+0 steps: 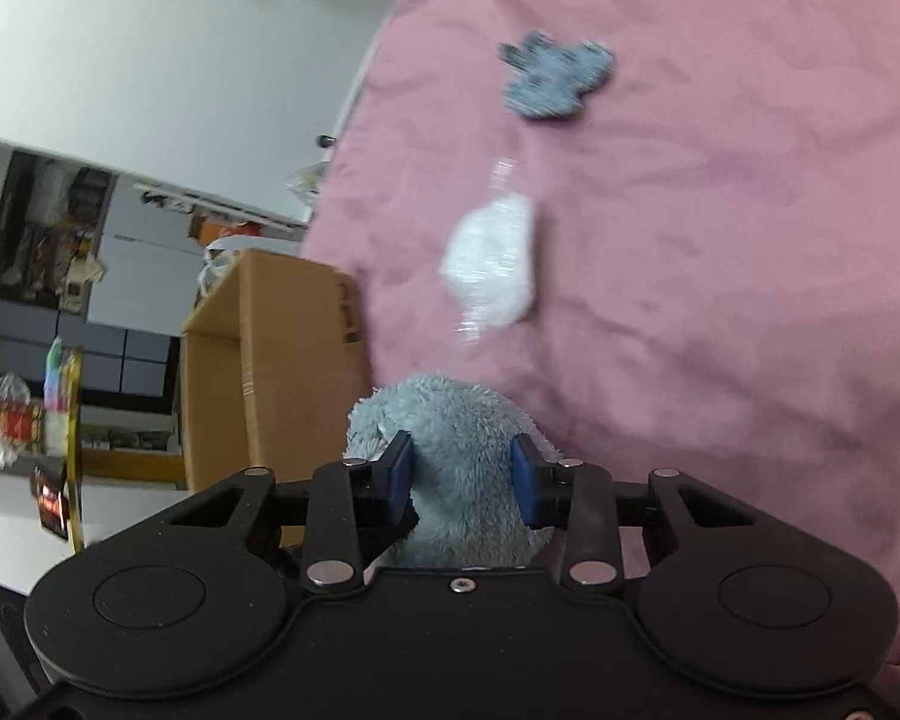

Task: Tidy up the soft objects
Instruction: 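Close the right gripper on the grey plush while the left gripper also grips it, then carry the grey fluffy plush with both tools over the box, then lower the grey plush into the box and open both grippers, then withdraw both tools from the box back over the bed, then move both tools toward the white plastic-wrapped bundle on the bed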

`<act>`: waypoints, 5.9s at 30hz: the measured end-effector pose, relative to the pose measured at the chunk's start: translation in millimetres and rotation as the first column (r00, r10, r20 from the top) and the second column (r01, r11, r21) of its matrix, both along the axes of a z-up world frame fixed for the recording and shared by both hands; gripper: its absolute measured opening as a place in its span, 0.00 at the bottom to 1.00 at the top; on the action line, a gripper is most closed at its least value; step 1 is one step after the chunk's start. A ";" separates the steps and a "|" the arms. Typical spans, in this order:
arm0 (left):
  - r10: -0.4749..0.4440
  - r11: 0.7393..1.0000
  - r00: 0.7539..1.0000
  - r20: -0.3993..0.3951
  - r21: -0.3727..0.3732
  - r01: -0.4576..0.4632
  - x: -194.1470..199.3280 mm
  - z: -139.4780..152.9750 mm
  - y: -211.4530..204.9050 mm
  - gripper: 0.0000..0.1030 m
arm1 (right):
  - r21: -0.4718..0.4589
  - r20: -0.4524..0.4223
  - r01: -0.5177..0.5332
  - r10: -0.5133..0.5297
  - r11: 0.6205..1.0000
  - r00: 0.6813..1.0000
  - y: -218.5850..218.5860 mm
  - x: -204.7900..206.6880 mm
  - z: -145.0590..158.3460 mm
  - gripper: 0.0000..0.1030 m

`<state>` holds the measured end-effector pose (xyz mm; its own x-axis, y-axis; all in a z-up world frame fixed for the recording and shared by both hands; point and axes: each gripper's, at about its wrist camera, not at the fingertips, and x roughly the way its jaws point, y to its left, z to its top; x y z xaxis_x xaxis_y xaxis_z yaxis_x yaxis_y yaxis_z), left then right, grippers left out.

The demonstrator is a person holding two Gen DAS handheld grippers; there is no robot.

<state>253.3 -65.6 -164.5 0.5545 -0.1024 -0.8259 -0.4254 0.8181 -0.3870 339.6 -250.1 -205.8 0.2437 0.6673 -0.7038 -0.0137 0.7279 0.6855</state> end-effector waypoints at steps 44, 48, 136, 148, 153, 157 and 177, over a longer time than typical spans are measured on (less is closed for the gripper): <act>0.034 0.999 0.986 0.165 -0.002 -0.034 -50.9 100.0 130.7 0.26 | 0.021 0.166 -0.114 0.109 0.993 0.980 133.2 -34.2 105.1 0.33; 0.045 0.999 0.986 0.162 -0.002 -0.045 -49.8 98.9 144.7 0.26 | 0.022 0.159 -0.122 0.117 0.992 0.980 146.4 -32.1 105.1 0.33; 0.135 0.975 0.985 0.105 0.164 -0.151 -108.6 127.4 155.4 0.86 | -0.129 0.301 -0.067 0.103 0.989 0.948 118.5 -76.9 141.9 1.00; 0.131 0.968 0.983 0.131 0.198 -0.155 -115.1 144.0 127.3 0.86 | -0.137 0.347 -0.049 0.094 0.989 0.933 87.2 -87.7 153.6 1.00; 0.134 0.970 0.981 0.140 0.186 -0.159 -114.5 148.4 118.5 0.86 | -0.119 0.345 -0.043 0.082 0.992 0.935 71.2 -88.7 154.2 1.00; 0.121 0.969 0.983 0.139 0.197 -0.148 -111.9 149.8 108.3 0.86 | -0.112 0.348 -0.028 0.066 0.993 0.935 58.9 -87.3 153.4 1.00; 0.031 0.966 0.997 0.074 0.255 -0.050 -71.3 133.4 58.1 0.86 | -0.106 0.334 0.052 -0.013 0.993 0.943 7.9 -60.2 131.8 1.00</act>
<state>182.0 -7.5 -31.1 0.6105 0.1312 -0.7811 -0.4398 0.8763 -0.1966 279.4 -242.2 -74.0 0.4964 0.5769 -0.6487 -0.2016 0.8034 0.5602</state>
